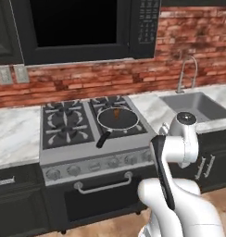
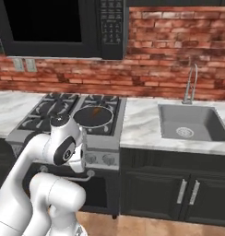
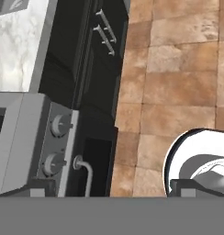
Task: Take the chicken drumsticks from the pan and place one on each plate on the dining counter.
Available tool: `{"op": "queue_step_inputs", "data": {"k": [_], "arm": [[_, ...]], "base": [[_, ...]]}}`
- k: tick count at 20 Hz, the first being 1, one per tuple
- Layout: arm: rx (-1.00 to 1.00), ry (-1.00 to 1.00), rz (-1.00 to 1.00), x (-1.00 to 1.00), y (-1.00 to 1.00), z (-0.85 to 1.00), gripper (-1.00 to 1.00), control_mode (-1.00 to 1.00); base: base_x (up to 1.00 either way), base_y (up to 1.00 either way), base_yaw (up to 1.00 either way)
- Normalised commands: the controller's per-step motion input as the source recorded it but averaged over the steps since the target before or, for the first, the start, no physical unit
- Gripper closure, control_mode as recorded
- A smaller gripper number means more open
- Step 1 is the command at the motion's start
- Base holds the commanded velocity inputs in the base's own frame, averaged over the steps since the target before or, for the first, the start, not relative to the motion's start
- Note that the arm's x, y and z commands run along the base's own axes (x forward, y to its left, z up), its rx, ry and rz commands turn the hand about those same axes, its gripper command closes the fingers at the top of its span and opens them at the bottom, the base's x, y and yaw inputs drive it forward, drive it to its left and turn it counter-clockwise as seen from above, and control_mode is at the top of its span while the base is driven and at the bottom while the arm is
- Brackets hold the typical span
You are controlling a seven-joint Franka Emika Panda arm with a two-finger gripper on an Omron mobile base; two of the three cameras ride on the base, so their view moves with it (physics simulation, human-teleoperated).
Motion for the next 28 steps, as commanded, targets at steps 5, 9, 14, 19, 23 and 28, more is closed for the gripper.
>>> {"op": "queue_step_inputs", "data": {"k": [5,9,14,19,23,28], "arm": [[0.00,0.00,0.00,0.00,0.00,0.00,-1.00,1.00],[0.00,0.00,0.00,0.00,0.00,0.00,-1.00,1.00],[0.00,0.00,0.00,0.00,0.00,0.00,-1.00,1.00],[0.00,0.00,0.00,0.00,0.00,0.00,-1.00,1.00],[0.00,0.00,0.00,0.00,0.00,0.00,-1.00,1.00],[0.00,0.01,0.16,0.19,0.00,-0.18,-1.00,-1.00]], "base": [[0.63,-0.40,0.26],[0.56,-0.16,0.23],[0.43,-0.15,0.21],[0.36,-0.09,0.22],[0.29,-0.01,0.24],[0.14,0.00,0.10]]}}
